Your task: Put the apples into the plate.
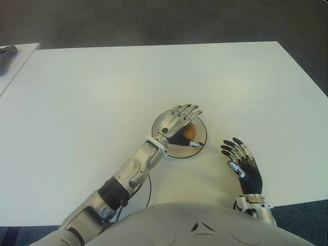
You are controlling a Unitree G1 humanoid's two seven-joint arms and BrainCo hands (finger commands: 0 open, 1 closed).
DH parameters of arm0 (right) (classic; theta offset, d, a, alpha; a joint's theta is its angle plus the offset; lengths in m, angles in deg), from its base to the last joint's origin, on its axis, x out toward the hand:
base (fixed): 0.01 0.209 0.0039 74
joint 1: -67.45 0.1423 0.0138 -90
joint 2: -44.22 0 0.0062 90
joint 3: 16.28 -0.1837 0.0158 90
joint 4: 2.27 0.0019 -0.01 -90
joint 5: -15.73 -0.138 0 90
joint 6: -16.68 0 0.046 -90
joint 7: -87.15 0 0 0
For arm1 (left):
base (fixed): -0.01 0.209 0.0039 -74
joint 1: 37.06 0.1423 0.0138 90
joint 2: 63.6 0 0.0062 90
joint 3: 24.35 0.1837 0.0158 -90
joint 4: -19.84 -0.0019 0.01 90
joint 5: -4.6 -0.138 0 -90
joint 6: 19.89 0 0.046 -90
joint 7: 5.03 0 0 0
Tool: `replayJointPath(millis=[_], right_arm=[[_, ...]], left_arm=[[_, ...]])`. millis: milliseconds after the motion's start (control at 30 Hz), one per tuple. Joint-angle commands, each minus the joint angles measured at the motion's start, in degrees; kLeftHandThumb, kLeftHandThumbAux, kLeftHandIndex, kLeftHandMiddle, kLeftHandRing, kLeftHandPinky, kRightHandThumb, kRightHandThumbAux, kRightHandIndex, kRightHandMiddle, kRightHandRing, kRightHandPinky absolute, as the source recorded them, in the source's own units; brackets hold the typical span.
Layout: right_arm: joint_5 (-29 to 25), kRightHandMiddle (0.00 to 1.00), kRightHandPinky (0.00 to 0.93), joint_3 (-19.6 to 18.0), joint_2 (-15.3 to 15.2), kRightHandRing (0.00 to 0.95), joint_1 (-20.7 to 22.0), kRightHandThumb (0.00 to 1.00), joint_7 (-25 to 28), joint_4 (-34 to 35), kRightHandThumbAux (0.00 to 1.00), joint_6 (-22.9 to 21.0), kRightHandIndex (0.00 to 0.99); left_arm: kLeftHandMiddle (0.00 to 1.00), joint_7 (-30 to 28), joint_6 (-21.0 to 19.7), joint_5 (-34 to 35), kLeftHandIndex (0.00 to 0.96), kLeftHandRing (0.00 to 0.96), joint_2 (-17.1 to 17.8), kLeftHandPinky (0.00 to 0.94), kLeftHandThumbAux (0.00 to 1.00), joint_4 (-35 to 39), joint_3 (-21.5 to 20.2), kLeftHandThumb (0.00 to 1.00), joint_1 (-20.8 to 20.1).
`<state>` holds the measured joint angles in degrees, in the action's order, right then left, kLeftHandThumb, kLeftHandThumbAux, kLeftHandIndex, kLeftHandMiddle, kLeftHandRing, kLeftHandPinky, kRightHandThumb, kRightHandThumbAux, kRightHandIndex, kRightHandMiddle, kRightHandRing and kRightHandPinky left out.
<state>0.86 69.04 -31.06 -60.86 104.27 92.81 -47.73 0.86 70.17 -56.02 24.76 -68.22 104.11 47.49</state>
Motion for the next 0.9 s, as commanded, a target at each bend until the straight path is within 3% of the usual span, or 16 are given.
replayJointPath(millis=[33,533,800,900], right_arm=[[0.4,0.271,0.265,-0.1,-0.2,0.269,-0.6,0.393,-0.4,-1.4,0.670,-1.4,0.152],[-0.2,0.288,0.292,-0.2,0.0,0.285,-0.7,0.416,-0.5,-1.1,0.668,-1.9,0.160],[-0.2,0.293,0.259,-0.1,0.1,0.285,-0.7,0.414,-0.2,-1.2,0.671,-1.9,0.160],[-0.1,0.293,0.257,0.0,0.1,0.284,-0.8,0.409,-0.2,-1.2,0.671,-1.7,0.158]], left_arm=[[0.000,-2.5,-0.5,0.0,0.000,0.000,0.8,0.028,0.317,1.4,-0.7,0.115,0.5],[0.000,-8.3,-0.8,1.0,0.000,0.000,2.6,0.009,0.293,9.6,-4.2,0.106,1.4],[0.000,-4.1,0.3,1.1,0.017,0.000,2.9,0.046,0.308,10.7,-7.4,0.116,2.6],[0.014,-2.3,1.8,2.4,0.043,0.008,4.6,0.063,0.314,11.8,-9.8,0.122,4.2]])
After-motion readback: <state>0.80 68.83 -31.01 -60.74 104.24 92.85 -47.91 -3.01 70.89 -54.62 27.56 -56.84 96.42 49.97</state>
